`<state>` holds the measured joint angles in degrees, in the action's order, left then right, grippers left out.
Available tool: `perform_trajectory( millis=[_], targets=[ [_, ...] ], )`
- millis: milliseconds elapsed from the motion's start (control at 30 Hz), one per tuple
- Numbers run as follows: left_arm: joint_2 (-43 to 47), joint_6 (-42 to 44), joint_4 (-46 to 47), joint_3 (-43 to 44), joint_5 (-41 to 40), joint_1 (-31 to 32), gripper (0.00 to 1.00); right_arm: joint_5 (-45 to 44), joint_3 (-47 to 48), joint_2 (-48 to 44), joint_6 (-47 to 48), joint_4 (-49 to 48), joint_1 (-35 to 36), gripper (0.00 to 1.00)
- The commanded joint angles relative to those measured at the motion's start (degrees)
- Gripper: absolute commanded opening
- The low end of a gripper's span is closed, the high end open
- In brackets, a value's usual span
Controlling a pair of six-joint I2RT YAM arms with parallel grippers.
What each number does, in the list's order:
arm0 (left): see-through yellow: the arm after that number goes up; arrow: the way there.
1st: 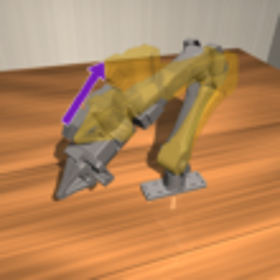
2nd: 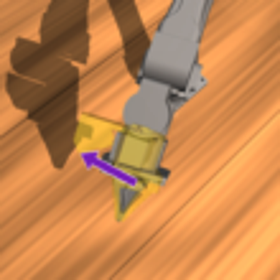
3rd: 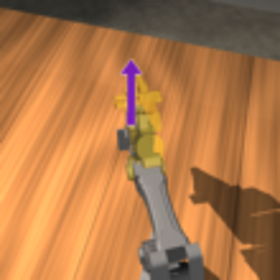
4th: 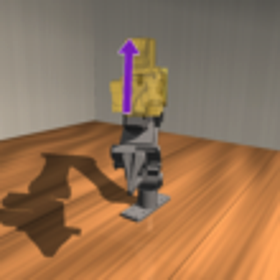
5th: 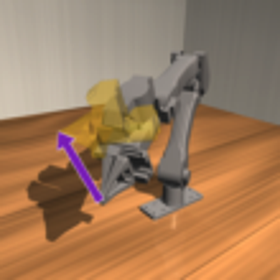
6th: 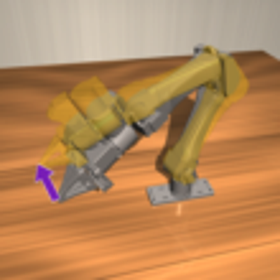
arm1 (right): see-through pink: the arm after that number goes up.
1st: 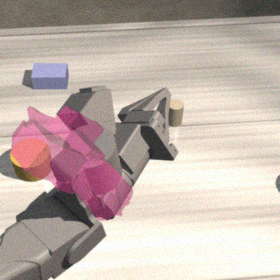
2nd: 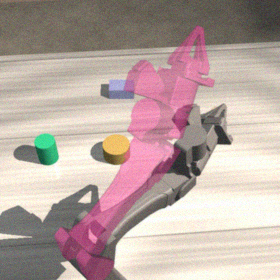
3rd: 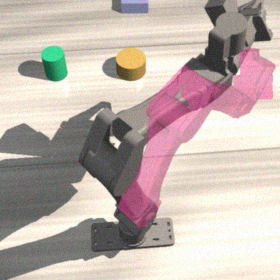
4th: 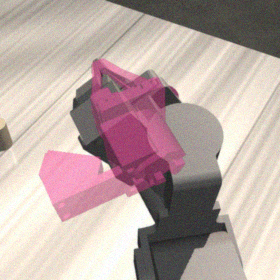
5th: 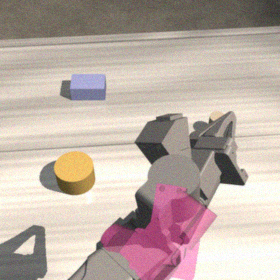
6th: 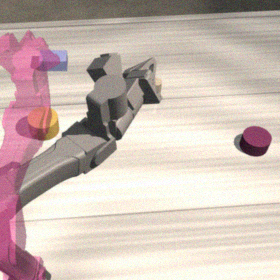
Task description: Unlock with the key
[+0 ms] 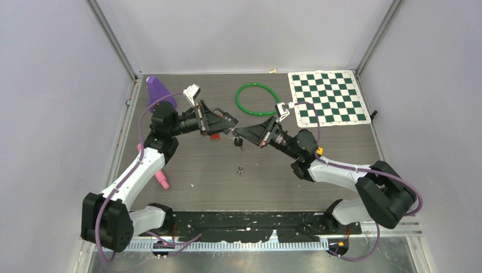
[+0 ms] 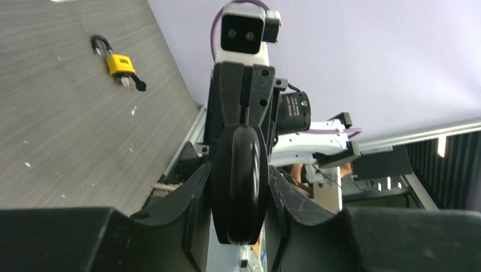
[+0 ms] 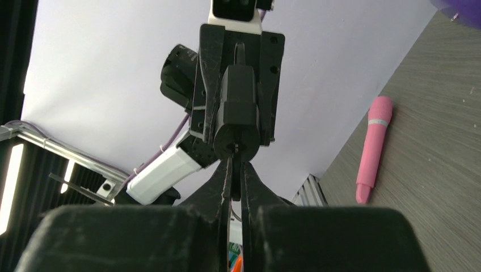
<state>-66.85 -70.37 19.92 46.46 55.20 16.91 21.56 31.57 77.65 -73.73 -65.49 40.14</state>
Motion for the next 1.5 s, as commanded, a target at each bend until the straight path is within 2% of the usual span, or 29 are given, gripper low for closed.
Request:
perform_trajectory(
  millis=[0, 133, 300, 467, 533, 633, 733, 800, 1100, 1167, 1233, 1300, 1367, 1467],
  targets=[
    [1.95, -3.39, 7.06, 0.08, 2.10, 4.16, 0.00, -5.64, 3.15, 1.79, 1.70, -6.61, 1.45, 0.05],
    [2.16, -3.62, 8.46, -0.89, 1.04, 6.53, 0.00, -7.75, 4.37, 3.40, 2.14, -8.86, 2.51, 0.05],
    [2.79, -2.82, 12.21, -2.16, 1.03, 6.13, 0.00, -7.91, 3.22, 5.05, -3.95, -11.50, 2.55, 0.05],
    [2.28, -0.82, 14.72, -1.61, 1.43, 4.76, 0.00, -7.35, 0.88, 3.07, -4.28, -8.10, 2.57, 0.05],
    [2.63, 2.69, 15.78, -1.56, 1.71, 4.62, 0.00, -7.50, -0.07, 2.56, -6.99, -8.10, 2.51, 0.06],
    [3.24, 6.15, 22.01, -2.03, 2.44, 4.67, 0.00, -6.09, 0.03, 4.88, -15.97, -13.66, 2.70, 0.06],
    [3.78, 7.70, 28.34, -1.62, 3.42, 4.76, 0.00, -5.67, -0.04, 7.53, -25.38, -18.07, 3.18, 0.06],
    [4.27, 8.81, 30.86, -1.10, 3.75, 4.93, 0.00, -5.78, -0.29, 8.26, -28.49, -19.10, 3.42, 0.06],
    [4.98, 10.09, 35.63, -0.32, 4.95, 4.86, 0.00, -4.06, 0.18, 7.23, -33.24, -15.44, 3.38, 0.05],
    [4.18, 7.91, 35.15, -0.72, 4.07, 4.26, 0.00, -2.02, 0.98, 7.11, -28.53, -14.92, 2.85, 0.15],
    [2.83, 4.60, 34.05, -1.44, 3.54, 2.77, 0.00, -1.90, 0.73, 6.55, -23.80, -15.24, 2.38, 0.38],
    [1.27, -0.09, 37.27, -3.52, 3.07, 1.24, 0.00, -1.44, -0.06, 5.49, -18.79, -16.09, 1.72, 0.50],
    [0.72, -3.97, 39.49, -5.48, 3.22, 0.14, 0.00, 0.07, -0.79, 4.14, -13.25, -16.88, 0.76, 0.58],
    [1.52, -4.77, 39.58, -7.51, 3.67, -0.21, 0.00, 1.30, -2.50, 2.49, -6.95, -16.67, 0.13, 0.64]
  ],
)
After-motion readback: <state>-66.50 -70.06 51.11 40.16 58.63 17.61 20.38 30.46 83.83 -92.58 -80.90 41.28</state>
